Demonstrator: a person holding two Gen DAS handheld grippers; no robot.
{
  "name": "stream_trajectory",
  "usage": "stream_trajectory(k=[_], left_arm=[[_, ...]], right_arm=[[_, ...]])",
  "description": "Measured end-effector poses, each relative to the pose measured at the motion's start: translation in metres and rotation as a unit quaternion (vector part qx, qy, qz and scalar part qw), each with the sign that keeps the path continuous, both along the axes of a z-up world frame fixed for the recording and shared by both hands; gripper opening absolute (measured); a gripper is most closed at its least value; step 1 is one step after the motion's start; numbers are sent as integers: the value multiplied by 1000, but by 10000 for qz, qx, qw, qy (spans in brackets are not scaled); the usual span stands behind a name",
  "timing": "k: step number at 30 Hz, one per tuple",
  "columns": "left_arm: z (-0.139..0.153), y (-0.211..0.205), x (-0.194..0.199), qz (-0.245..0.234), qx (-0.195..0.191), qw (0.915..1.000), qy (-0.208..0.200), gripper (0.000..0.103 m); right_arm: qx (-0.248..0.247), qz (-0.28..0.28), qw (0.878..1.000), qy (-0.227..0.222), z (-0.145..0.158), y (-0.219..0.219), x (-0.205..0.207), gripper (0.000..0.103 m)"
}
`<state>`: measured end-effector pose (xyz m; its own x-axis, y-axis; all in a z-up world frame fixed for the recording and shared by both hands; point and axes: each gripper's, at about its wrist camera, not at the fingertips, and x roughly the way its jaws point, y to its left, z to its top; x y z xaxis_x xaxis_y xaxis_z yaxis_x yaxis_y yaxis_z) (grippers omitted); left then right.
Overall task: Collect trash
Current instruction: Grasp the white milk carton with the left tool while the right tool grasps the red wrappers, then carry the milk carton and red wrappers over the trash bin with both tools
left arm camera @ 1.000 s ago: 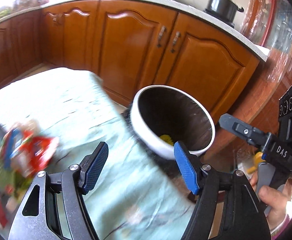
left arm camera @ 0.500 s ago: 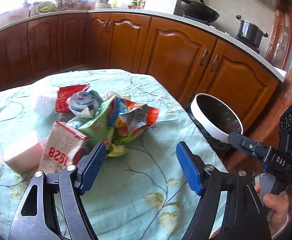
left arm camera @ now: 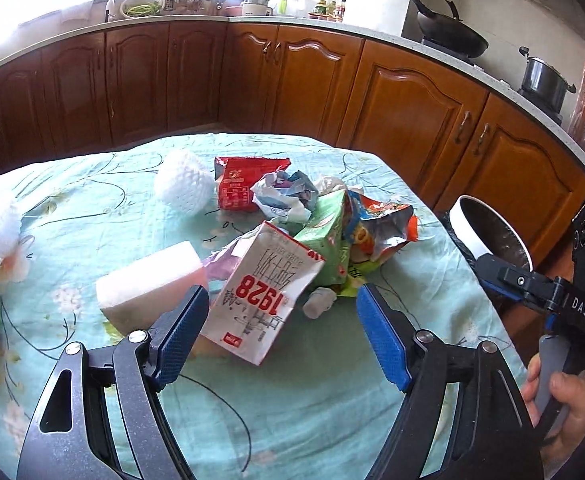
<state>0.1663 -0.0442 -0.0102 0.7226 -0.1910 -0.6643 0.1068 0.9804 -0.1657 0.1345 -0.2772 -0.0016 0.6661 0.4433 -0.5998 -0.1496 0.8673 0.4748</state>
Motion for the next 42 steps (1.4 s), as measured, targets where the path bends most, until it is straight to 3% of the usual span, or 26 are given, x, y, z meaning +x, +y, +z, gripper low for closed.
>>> stream_trajectory(k=[4, 16, 17, 20, 31, 42], left_arm=[[-8, 2, 8, -33, 120, 9998, 177, 78], [-22, -13, 29, -292, 621, 9970, 365, 77], [-23, -13, 30, -318, 631, 9968, 375, 74], [-26, -17, 31, -419, 706, 9957, 424, 53], [1, -24, 15, -650, 210, 9975, 205, 49], [13, -72, 14, -1189, -230, 9924, 230, 49]], right_arm=[[46, -8, 10000, 57, -2, 3, 11, 94], [123, 185, 9994, 273, -17, 24, 56, 66], [122, 195, 9993, 283, -19, 26, 60, 59], [81, 208, 9993, 306, -21, 28, 65, 20], [32, 36, 10000, -72, -1, -8, 22, 18], [-237, -431, 9985, -233, 14, -63, -23, 18]])
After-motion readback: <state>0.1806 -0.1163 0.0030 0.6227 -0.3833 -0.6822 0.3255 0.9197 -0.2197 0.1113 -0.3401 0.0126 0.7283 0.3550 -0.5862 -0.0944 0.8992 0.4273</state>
